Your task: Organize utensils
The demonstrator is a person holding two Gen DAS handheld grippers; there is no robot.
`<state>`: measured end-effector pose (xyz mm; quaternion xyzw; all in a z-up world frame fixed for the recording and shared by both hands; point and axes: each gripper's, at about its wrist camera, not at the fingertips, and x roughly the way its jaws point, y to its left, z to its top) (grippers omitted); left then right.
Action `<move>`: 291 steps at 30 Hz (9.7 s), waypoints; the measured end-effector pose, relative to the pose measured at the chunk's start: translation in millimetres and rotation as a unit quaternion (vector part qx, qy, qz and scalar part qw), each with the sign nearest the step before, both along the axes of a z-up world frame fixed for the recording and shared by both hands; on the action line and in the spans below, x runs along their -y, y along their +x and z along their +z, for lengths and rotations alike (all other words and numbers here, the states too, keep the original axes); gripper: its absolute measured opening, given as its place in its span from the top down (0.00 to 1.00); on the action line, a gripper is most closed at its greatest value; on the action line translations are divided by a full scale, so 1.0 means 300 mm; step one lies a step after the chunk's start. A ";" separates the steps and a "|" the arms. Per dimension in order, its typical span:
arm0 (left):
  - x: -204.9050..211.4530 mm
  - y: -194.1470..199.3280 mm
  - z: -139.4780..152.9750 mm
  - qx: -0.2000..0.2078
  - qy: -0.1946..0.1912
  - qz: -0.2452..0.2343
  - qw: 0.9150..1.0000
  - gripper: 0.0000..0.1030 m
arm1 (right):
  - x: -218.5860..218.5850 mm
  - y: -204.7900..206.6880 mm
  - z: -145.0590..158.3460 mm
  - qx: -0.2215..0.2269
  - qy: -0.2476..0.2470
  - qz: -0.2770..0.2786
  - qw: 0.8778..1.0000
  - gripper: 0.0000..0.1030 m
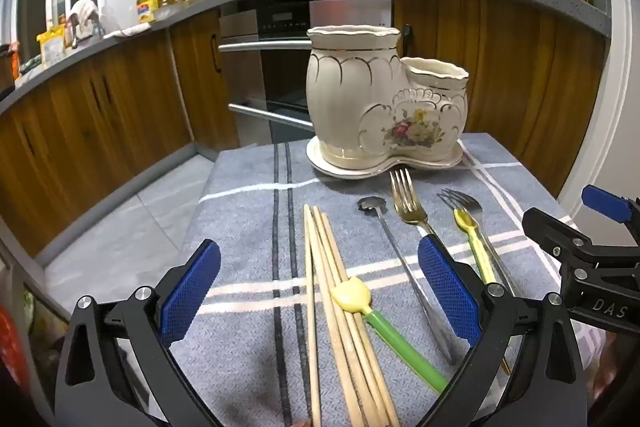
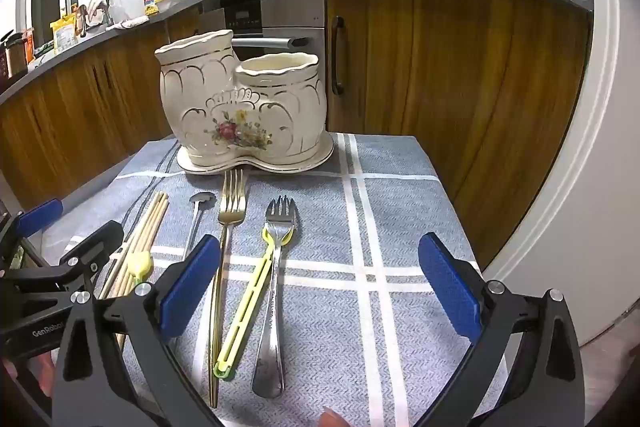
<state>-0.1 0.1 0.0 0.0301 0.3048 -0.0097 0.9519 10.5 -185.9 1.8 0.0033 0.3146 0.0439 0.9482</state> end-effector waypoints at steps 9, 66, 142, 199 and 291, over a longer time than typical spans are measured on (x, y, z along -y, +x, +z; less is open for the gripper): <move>-0.001 0.000 0.000 0.000 -0.003 0.000 1.000 0.05 | -0.001 0.000 0.000 -0.001 0.001 0.001 1.000 0.05; 0.010 0.009 0.005 0.001 -0.009 0.000 1.000 0.05 | -0.001 -0.001 -0.003 0.002 0.000 0.000 1.000 0.05; -0.076 0.055 -0.133 -0.137 0.019 -0.062 0.989 0.70 | 0.020 0.123 -0.119 -0.099 0.028 0.132 0.986 0.79; -0.110 0.024 0.132 0.041 -0.052 -0.081 0.994 0.95 | 0.013 -0.007 0.106 0.142 0.026 0.114 0.983 0.98; -0.072 0.404 0.249 0.171 -0.072 -0.058 0.981 0.66 | 0.015 0.513 0.163 0.116 0.029 0.061 0.991 0.96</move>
